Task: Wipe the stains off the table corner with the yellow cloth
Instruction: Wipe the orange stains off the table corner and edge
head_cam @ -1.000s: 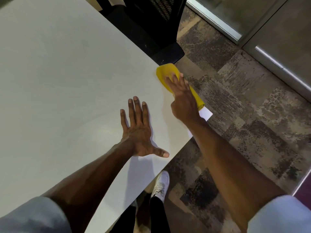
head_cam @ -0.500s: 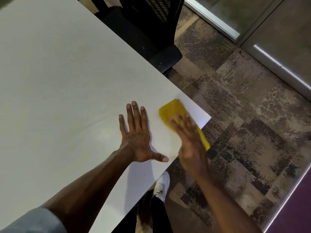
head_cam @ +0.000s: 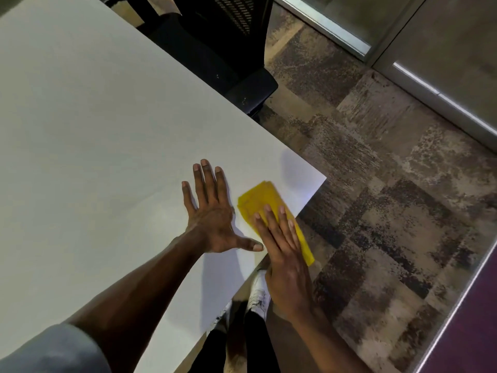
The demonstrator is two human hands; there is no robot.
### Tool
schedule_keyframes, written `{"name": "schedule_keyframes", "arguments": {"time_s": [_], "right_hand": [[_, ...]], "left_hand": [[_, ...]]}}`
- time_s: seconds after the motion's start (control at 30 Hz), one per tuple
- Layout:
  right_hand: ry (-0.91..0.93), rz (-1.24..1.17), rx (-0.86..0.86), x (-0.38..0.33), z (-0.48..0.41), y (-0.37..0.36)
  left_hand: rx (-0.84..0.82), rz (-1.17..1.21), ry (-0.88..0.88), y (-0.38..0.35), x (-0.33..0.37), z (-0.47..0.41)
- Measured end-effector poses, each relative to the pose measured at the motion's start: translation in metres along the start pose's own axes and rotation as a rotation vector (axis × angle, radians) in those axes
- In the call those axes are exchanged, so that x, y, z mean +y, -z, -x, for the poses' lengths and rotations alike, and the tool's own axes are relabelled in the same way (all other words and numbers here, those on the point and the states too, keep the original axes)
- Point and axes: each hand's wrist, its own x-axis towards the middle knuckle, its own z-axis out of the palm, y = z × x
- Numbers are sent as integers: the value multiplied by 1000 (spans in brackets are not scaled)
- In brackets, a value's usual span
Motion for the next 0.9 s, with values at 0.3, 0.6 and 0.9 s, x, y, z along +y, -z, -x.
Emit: {"name": "schedule_keyframes", "arguments": {"time_s": [0.3, 0.6, 0.9], "right_hand": [[-168, 53, 110, 8, -73, 14], [-220, -194, 291, -32, 27, -35], [-367, -263, 357, -3, -34, -10]], "left_hand": [[20, -69, 54, -4, 2, -6], [-34, -79, 9, -5, 0, -6], [5, -136, 68, -6, 4, -5]]}}
